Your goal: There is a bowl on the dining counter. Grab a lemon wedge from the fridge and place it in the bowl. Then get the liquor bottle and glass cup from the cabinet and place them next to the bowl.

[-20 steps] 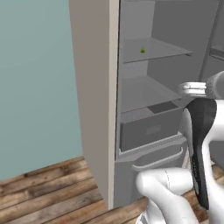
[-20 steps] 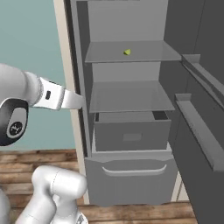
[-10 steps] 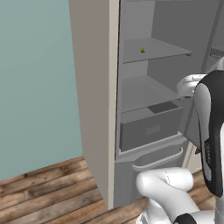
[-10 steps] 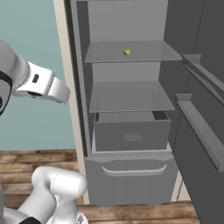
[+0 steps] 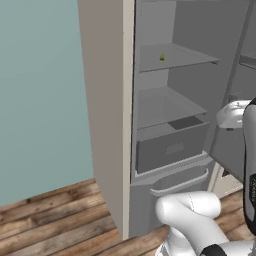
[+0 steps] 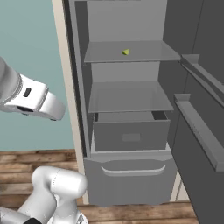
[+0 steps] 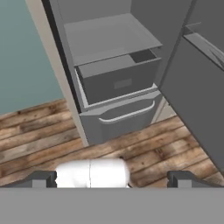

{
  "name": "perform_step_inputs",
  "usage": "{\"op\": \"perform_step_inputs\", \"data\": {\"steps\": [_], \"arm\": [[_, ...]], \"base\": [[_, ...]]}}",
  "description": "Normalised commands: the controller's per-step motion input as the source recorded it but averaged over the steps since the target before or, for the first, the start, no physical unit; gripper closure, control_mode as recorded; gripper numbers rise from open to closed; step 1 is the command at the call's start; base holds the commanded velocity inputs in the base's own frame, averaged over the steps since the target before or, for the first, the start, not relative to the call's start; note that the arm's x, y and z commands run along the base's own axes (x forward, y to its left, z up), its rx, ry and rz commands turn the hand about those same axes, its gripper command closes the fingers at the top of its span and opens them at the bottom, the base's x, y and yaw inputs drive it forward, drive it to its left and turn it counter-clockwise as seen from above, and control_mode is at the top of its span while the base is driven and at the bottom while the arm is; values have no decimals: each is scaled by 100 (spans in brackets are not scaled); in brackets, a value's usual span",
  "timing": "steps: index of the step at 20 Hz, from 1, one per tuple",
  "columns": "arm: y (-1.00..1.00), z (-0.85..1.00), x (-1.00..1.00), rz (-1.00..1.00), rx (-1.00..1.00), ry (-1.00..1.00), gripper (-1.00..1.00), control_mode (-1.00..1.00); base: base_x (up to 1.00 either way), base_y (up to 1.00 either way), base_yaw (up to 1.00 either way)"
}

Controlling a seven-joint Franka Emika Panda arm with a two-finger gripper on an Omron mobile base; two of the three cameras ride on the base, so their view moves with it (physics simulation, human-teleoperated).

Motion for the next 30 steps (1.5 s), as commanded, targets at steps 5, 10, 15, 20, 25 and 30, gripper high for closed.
{"op": "perform_step_inputs", "data": {"steps": [5,10,15,20,25,30], "arm": [[0,0,0,0,0,0,-100,100],[0,0,0,0,0,0,-100,100],[0,0,0,0,0,0,-100,100],[-3,0,14,2,0,0,-100,-100],[0,22,68,5,0,-1,-100,-100],[-6,34,60,0,0,-5,-100,-100]], "base": [[67,-38,16],[73,-34,27],[51,-46,25],[43,-32,11],[0,0,0],[0,0,0]]}}
